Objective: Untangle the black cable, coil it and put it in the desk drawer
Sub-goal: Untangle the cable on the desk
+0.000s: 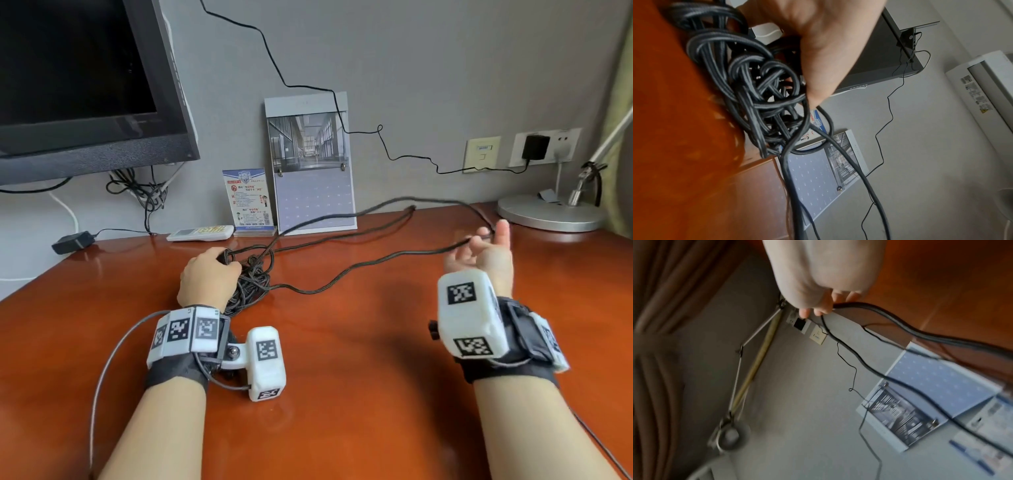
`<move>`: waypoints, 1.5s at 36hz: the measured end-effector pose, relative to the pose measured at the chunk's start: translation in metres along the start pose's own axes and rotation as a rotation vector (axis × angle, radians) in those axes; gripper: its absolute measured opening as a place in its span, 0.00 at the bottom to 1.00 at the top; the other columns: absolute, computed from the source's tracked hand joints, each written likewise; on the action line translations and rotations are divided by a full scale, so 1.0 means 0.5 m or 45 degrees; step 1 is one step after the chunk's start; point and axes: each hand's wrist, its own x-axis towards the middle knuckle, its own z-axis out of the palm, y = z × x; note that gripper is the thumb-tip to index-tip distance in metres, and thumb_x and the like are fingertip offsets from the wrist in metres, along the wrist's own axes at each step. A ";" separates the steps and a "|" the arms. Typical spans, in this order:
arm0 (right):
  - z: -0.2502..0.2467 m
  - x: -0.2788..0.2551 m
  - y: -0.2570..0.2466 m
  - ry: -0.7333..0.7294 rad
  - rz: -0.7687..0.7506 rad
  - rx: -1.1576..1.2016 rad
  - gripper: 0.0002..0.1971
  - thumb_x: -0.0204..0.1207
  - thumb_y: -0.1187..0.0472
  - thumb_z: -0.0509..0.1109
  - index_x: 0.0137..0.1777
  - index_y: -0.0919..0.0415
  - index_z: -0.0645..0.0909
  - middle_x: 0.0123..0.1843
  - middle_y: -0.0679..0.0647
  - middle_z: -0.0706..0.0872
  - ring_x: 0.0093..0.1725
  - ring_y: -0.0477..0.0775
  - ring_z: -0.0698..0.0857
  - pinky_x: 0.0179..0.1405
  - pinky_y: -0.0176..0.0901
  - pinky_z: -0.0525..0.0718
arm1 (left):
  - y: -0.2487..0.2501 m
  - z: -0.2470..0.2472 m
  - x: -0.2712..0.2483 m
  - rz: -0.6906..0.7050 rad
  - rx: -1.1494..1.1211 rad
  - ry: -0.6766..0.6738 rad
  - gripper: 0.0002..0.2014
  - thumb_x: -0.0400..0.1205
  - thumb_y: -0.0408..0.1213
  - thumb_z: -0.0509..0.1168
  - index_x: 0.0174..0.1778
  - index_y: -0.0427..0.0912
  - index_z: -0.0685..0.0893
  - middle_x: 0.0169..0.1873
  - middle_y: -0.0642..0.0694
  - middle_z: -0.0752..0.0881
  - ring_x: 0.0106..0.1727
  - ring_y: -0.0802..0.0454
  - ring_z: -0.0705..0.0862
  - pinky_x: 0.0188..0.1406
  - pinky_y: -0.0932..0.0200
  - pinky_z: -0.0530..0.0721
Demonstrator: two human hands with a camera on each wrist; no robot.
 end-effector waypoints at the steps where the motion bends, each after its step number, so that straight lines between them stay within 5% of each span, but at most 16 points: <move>1: -0.007 0.007 0.008 0.056 -0.019 -0.095 0.26 0.79 0.77 0.49 0.56 0.45 0.76 0.38 0.42 0.76 0.28 0.39 0.72 0.39 0.32 0.73 | 0.002 0.001 -0.002 -0.001 0.007 -0.002 0.21 0.79 0.46 0.62 0.70 0.57 0.78 0.61 0.44 0.83 0.61 0.40 0.80 0.57 0.40 0.83; 4: -0.003 0.009 0.027 0.104 -0.112 -0.332 0.26 0.78 0.78 0.52 0.67 0.53 0.77 0.42 0.48 0.78 0.35 0.44 0.75 0.49 0.37 0.77 | 0.005 0.003 -0.004 0.020 0.016 -0.004 0.23 0.79 0.47 0.63 0.72 0.56 0.76 0.65 0.43 0.81 0.64 0.40 0.78 0.58 0.40 0.81; 6: 0.009 0.004 0.033 0.181 -0.211 -0.667 0.23 0.77 0.75 0.56 0.66 0.54 0.80 0.55 0.57 0.80 0.49 0.52 0.79 0.55 0.38 0.76 | 0.006 0.005 -0.006 0.034 0.030 -0.011 0.23 0.79 0.48 0.64 0.72 0.56 0.75 0.64 0.43 0.81 0.64 0.40 0.78 0.58 0.40 0.81; 8: 0.017 -0.004 0.039 0.355 -0.364 -1.111 0.16 0.77 0.69 0.59 0.59 0.53 0.80 0.74 0.59 0.68 0.68 0.59 0.71 0.65 0.42 0.70 | 0.008 0.005 -0.009 0.054 0.045 -0.019 0.23 0.79 0.48 0.63 0.72 0.56 0.75 0.64 0.43 0.81 0.64 0.40 0.77 0.56 0.40 0.82; 10: 0.019 -0.020 0.043 0.337 -0.564 -1.521 0.20 0.76 0.68 0.60 0.67 0.58 0.76 0.81 0.59 0.55 0.76 0.62 0.61 0.73 0.47 0.61 | 0.011 0.006 -0.012 0.075 0.069 -0.028 0.23 0.79 0.48 0.63 0.72 0.57 0.75 0.64 0.43 0.81 0.65 0.40 0.76 0.56 0.39 0.82; 13: 0.019 -0.035 0.047 0.099 -0.729 -1.794 0.25 0.73 0.66 0.63 0.73 0.60 0.73 0.83 0.60 0.50 0.81 0.62 0.53 0.78 0.50 0.53 | 0.017 0.008 -0.019 0.099 0.116 -0.054 0.23 0.80 0.49 0.63 0.73 0.56 0.74 0.66 0.42 0.79 0.67 0.39 0.74 0.58 0.38 0.81; 16: 0.029 -0.045 0.054 -0.209 -0.814 -1.847 0.31 0.65 0.55 0.60 0.71 0.60 0.77 0.82 0.62 0.56 0.82 0.61 0.51 0.80 0.47 0.48 | 0.026 0.012 -0.027 0.107 0.157 -0.096 0.24 0.81 0.49 0.62 0.75 0.56 0.71 0.69 0.41 0.75 0.71 0.40 0.70 0.60 0.38 0.78; 20: 0.040 -0.075 0.087 -0.753 -0.913 -1.743 0.30 0.61 0.59 0.58 0.65 0.62 0.81 0.75 0.60 0.72 0.81 0.59 0.59 0.81 0.48 0.53 | 0.048 0.021 -0.045 0.152 0.189 -0.150 0.25 0.81 0.49 0.61 0.76 0.56 0.69 0.69 0.41 0.73 0.72 0.40 0.68 0.61 0.38 0.78; 23: 0.046 -0.109 0.109 -1.205 -0.753 -1.766 0.23 0.67 0.66 0.62 0.62 0.59 0.84 0.70 0.54 0.79 0.74 0.48 0.69 0.74 0.33 0.60 | 0.063 0.031 -0.061 0.207 0.202 -0.188 0.25 0.81 0.50 0.61 0.75 0.56 0.69 0.68 0.41 0.73 0.71 0.40 0.68 0.62 0.39 0.78; 27: 0.042 -0.128 0.147 -1.498 -0.736 -2.000 0.20 0.70 0.70 0.65 0.61 0.58 0.84 0.63 0.51 0.84 0.66 0.53 0.79 0.73 0.51 0.70 | 0.082 0.044 -0.083 0.273 0.194 -0.228 0.25 0.80 0.51 0.61 0.74 0.57 0.69 0.67 0.42 0.73 0.71 0.40 0.68 0.61 0.42 0.76; 35: 0.022 -0.120 0.166 -1.316 -0.665 -2.115 0.14 0.72 0.66 0.71 0.58 0.59 0.78 0.58 0.54 0.73 0.56 0.58 0.81 0.59 0.54 0.78 | 0.096 0.053 -0.101 0.340 0.170 -0.277 0.24 0.79 0.51 0.61 0.73 0.60 0.70 0.66 0.43 0.74 0.72 0.41 0.68 0.59 0.46 0.76; 41: 0.023 -0.121 0.158 -1.065 -0.788 -2.153 0.03 0.74 0.57 0.71 0.47 0.52 0.83 0.44 0.46 0.81 0.50 0.52 0.81 0.45 0.44 0.77 | 0.094 0.051 -0.099 0.343 0.177 -0.270 0.24 0.80 0.50 0.61 0.74 0.60 0.70 0.66 0.44 0.73 0.71 0.42 0.69 0.59 0.46 0.76; 45: 0.030 -0.110 0.142 -0.904 -0.767 -1.850 0.08 0.78 0.56 0.69 0.50 0.55 0.88 0.45 0.51 0.90 0.49 0.53 0.85 0.49 0.45 0.81 | 0.087 0.045 -0.087 0.301 0.163 -0.240 0.25 0.79 0.48 0.63 0.74 0.60 0.71 0.68 0.44 0.73 0.70 0.43 0.71 0.59 0.47 0.77; 47: 0.034 -0.098 0.132 -0.846 -0.706 -1.616 0.08 0.79 0.60 0.66 0.48 0.57 0.88 0.42 0.48 0.90 0.45 0.47 0.84 0.47 0.37 0.78 | 0.080 0.041 -0.078 0.271 0.159 -0.221 0.25 0.79 0.48 0.63 0.74 0.59 0.71 0.69 0.44 0.73 0.70 0.42 0.72 0.59 0.46 0.77; 50: 0.030 -0.067 0.114 -0.665 -0.524 -1.359 0.11 0.81 0.65 0.62 0.44 0.60 0.86 0.22 0.35 0.80 0.28 0.33 0.77 0.31 0.26 0.69 | 0.068 0.035 -0.065 0.218 0.125 -0.193 0.26 0.79 0.48 0.64 0.75 0.57 0.71 0.69 0.43 0.73 0.68 0.42 0.74 0.60 0.46 0.78; 54: 0.004 -0.020 0.101 -0.458 -0.241 -1.159 0.15 0.83 0.64 0.58 0.38 0.57 0.83 0.13 0.39 0.64 0.18 0.37 0.62 0.21 0.32 0.59 | 0.061 0.032 -0.055 0.189 0.074 -0.184 0.26 0.78 0.46 0.65 0.74 0.56 0.73 0.70 0.42 0.72 0.62 0.42 0.80 0.59 0.43 0.81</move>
